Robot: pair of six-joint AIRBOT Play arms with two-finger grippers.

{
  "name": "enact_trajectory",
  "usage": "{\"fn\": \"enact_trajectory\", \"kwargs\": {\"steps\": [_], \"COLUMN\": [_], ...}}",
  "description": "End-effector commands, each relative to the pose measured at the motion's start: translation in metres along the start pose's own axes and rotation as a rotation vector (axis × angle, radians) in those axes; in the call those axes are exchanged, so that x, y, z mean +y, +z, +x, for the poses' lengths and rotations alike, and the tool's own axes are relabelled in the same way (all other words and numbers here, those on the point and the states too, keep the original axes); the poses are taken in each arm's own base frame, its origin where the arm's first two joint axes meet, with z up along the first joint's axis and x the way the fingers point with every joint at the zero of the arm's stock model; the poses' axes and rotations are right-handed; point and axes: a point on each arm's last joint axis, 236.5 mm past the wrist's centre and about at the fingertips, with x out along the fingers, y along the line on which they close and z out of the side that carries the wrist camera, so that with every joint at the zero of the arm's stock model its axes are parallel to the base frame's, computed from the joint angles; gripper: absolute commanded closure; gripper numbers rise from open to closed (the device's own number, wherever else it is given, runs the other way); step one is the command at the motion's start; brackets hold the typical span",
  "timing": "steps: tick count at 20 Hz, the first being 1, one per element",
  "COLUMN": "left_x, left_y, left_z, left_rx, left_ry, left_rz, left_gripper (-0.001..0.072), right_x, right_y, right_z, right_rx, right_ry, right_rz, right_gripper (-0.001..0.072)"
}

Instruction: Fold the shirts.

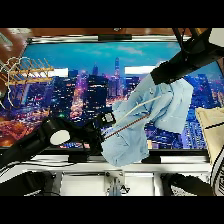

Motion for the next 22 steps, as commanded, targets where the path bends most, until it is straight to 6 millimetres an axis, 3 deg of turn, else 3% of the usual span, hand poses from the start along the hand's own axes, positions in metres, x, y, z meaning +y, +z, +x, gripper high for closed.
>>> {"fn": "enact_trajectory", "kwargs": {"steps": [1, 3, 8, 12, 14, 15, 16, 17, 19, 22], "left_x": [0.017, 0.029, 0.052, 0.058, 0.058, 0.059, 0.058, 0.057, 0.056, 0.061], "left_y": [0.011, 0.021, 0.043, 0.043, 0.050, 0.055, 0.059, 0.061, 0.056, 0.039], "left_z": [0.021, 0.024, 0.009, 0.006, 0.001, -0.003, -0.007, -0.010, -0.010, -0.007], "left_rx": [-0.049, -0.085, -0.157, -0.162, -0.178, -0.192, -0.199, -0.196, -0.170, -0.101], "left_ry": [-0.018, -0.001, 0.041, 0.050, 0.054, 0.057, 0.057, 0.054, 0.051, 0.070], "left_rz": [-0.130, -0.163, -0.184, -0.195, -0.189, -0.184, -0.173, -0.150, -0.136, -0.109], "left_gripper": [0.0655, 0.0655, 0.0655, 0.0655, 0.0654, 0.0654, 0.0654, 0.0654, 0.0654, 0.0654], "right_x": [0.033, 0.051, 0.092, 0.089, 0.078, 0.073, 0.067, 0.064, 0.056, 0.031], "right_y": [-0.004, -0.009, -0.011, -0.011, -0.012, -0.015, -0.017, -0.017, -0.016, -0.007], "right_z": [-0.004, -0.006, -0.008, -0.006, 0.000, 0.005, 0.009, 0.010, 0.004, -0.025], "right_rx": [0.014, 0.038, 0.044, 0.053, 0.067, 0.082, 0.096, 0.097, 0.081, -0.026], "right_ry": [0.140, 0.204, 0.222, 0.171, 0.117, 0.094, 0.069, 0.057, 0.027, -0.031], "right_rz": [-0.019, -0.004, -0.107, -0.064, -0.028, -0.021, -0.018, -0.038, -0.046, 0.019], "right_gripper": [0.0650, 0.0650, 0.0650, 0.0650, 0.0646, 0.0565, 0.0310, 0.0118, 0.0111, 0.0111]}}
